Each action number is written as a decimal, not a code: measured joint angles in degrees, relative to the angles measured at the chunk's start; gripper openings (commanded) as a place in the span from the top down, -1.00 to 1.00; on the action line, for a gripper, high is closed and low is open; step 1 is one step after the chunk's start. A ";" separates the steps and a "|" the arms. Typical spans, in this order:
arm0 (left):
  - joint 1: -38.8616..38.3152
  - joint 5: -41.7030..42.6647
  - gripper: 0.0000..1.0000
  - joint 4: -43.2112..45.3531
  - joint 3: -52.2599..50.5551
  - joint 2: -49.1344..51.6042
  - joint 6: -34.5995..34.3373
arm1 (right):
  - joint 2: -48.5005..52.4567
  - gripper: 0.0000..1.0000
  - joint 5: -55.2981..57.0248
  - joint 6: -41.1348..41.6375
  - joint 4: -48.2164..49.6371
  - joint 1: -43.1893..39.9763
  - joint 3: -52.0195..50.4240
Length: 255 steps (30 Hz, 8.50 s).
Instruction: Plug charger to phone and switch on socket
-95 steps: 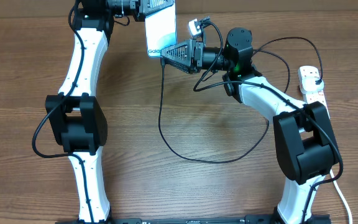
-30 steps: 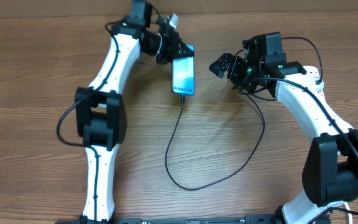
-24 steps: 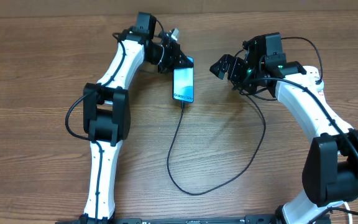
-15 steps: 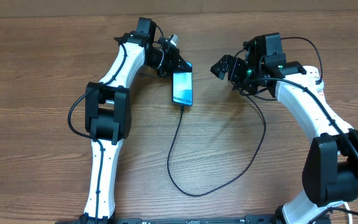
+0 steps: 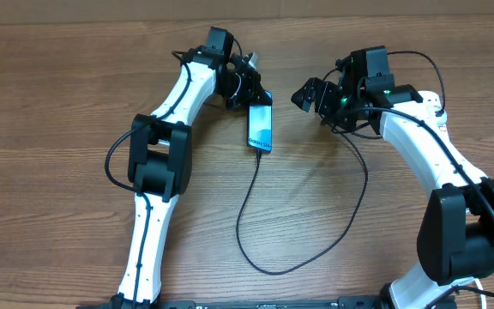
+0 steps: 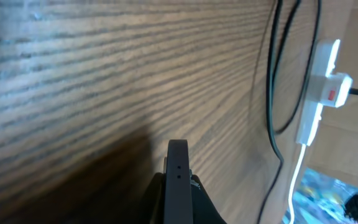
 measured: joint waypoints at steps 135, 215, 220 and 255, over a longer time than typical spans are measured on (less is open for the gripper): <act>-0.72 -13.03 -1.00 -13.81 2.21 -3.15 -11.47 | 0.00 -1.00 0.42 -0.20 -1.44 0.00 0.00; 0.63 -46.84 -1.00 -28.79 3.37 -32.24 9.29 | -0.04 -1.00 10.47 -5.20 -21.81 -5.84 12.81; 0.63 -46.86 -1.00 -28.79 3.37 -32.24 9.29 | -0.22 -1.00 11.17 -6.88 -24.92 -11.50 18.86; 0.63 -47.04 -1.00 -28.79 3.37 -32.24 9.29 | 11.61 -1.00 0.39 -18.23 -14.62 -45.20 22.16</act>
